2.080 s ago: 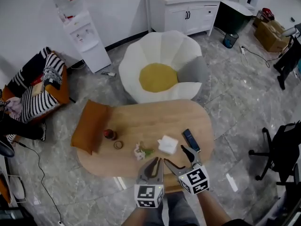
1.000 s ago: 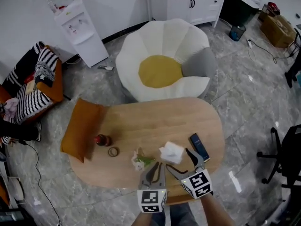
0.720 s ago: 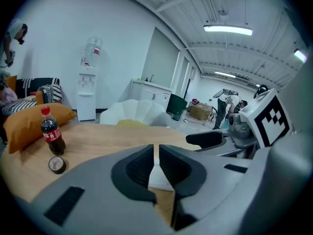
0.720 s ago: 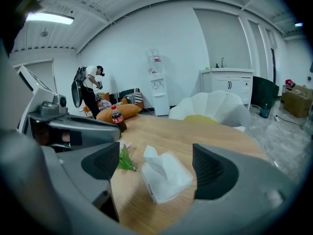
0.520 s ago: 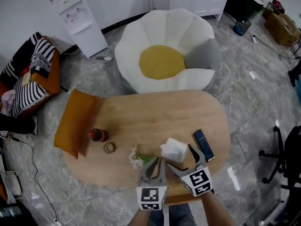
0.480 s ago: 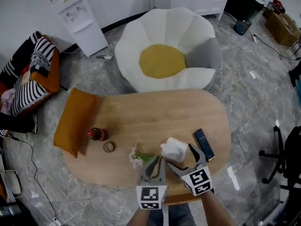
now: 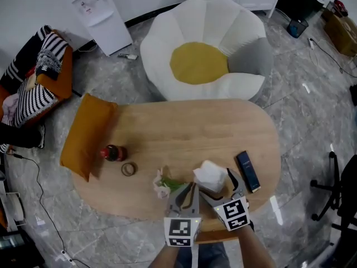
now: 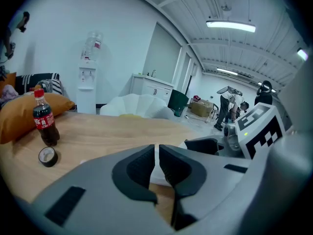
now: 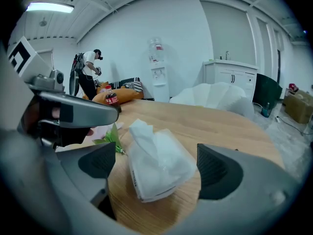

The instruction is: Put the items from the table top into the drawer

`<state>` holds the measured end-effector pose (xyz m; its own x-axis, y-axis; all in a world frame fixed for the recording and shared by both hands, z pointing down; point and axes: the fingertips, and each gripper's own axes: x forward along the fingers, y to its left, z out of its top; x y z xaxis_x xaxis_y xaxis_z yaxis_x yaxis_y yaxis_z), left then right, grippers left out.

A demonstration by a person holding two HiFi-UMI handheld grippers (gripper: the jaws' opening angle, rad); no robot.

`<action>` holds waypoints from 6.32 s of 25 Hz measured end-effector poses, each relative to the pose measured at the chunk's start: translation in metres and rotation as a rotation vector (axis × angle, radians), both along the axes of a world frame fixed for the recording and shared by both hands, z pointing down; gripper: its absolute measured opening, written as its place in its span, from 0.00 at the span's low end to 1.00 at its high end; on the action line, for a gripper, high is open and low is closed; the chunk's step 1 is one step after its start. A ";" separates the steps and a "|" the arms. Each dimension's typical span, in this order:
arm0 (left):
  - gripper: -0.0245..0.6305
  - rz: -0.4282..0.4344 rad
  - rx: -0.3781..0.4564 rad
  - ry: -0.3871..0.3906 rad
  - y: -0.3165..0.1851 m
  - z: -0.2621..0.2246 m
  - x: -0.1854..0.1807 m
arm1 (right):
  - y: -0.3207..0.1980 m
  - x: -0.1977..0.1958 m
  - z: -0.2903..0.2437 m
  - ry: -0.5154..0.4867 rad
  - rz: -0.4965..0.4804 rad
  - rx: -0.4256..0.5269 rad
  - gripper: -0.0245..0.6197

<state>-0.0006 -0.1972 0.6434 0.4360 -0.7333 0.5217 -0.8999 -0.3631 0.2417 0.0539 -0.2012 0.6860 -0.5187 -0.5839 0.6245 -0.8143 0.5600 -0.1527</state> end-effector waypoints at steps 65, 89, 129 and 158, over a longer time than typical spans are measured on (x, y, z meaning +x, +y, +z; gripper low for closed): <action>0.08 0.050 0.030 -0.009 0.052 -0.053 -0.017 | 0.048 0.007 -0.056 -0.012 0.163 -0.002 0.48; 0.08 0.145 -0.071 0.022 0.107 -0.034 -0.038 | 0.136 -0.006 -0.061 -0.040 0.109 -0.102 0.48; 0.08 -0.164 -0.084 -0.022 0.207 -0.002 -0.057 | 0.235 -0.026 -0.006 -0.064 -0.239 -0.168 0.48; 0.08 -0.248 -0.109 -0.024 0.197 0.057 -0.098 | 0.238 -0.080 0.102 -0.001 -0.377 -0.270 0.48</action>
<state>-0.0985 -0.0006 0.7004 0.2368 -0.7550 0.6114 -0.9640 -0.1041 0.2447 -0.0256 0.0372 0.7876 -0.6645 -0.1714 0.7274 -0.5614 0.7570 -0.3344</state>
